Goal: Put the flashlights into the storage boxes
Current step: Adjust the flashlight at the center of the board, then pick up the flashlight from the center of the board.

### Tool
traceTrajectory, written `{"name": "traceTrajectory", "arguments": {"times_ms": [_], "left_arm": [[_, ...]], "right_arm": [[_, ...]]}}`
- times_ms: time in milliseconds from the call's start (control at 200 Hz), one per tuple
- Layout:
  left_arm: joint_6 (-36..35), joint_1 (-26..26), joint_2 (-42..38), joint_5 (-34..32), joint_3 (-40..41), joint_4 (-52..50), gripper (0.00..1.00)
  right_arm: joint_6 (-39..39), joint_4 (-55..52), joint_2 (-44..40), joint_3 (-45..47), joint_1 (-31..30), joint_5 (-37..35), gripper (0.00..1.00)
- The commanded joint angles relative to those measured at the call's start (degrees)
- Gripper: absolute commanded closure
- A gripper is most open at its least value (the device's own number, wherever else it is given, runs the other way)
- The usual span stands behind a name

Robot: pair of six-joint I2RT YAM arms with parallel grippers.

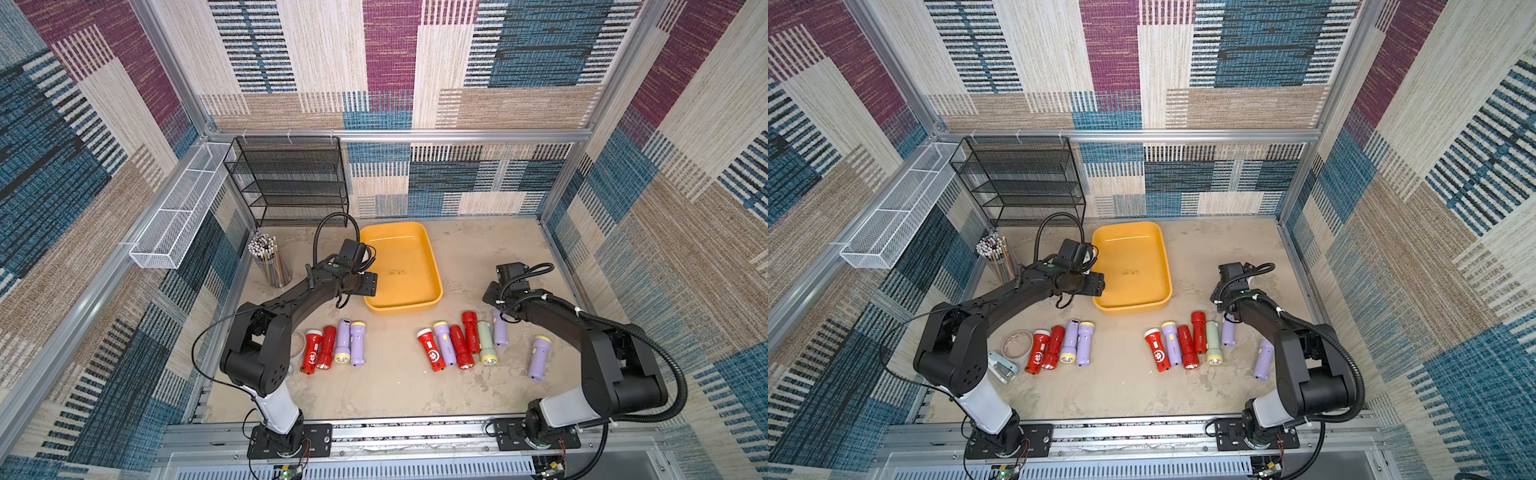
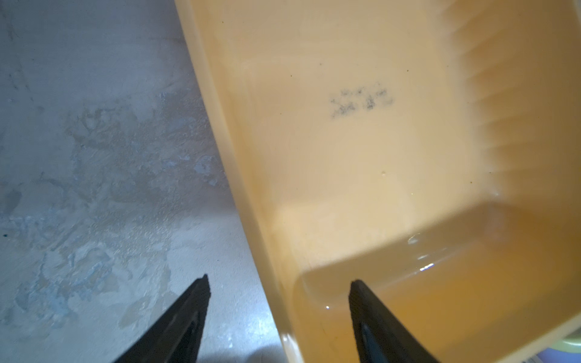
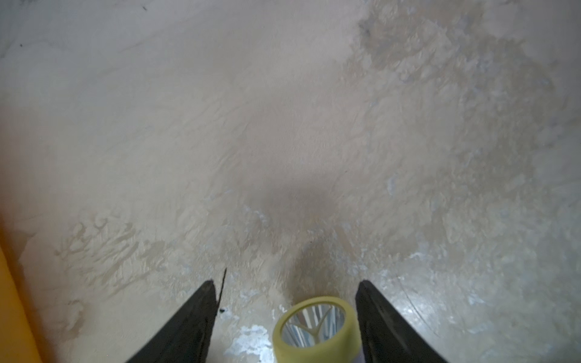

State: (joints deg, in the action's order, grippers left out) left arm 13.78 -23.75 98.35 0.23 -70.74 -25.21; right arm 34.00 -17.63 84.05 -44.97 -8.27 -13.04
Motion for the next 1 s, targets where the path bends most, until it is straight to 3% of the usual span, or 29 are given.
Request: {"name": "traceTrajectory", "arguments": {"times_ms": [0, 481, 997], "left_arm": [[1.4, 0.0, -1.5, -0.4, 0.7, -0.7, 0.26], [2.0, -0.1, -3.3, 1.3, 3.1, 0.5, 0.26], [2.1, -0.1, -0.2, 2.2, 2.0, 0.0, 0.26]], "right_arm": [[-2.1, -1.4, -3.4, 1.0, 0.1, 0.2, 0.24], [3.0, -6.8, -15.6, 13.8, -0.3, 8.0, 0.37], [1.2, -4.9, -11.5, 14.3, -0.7, 8.8, 0.47]]}}
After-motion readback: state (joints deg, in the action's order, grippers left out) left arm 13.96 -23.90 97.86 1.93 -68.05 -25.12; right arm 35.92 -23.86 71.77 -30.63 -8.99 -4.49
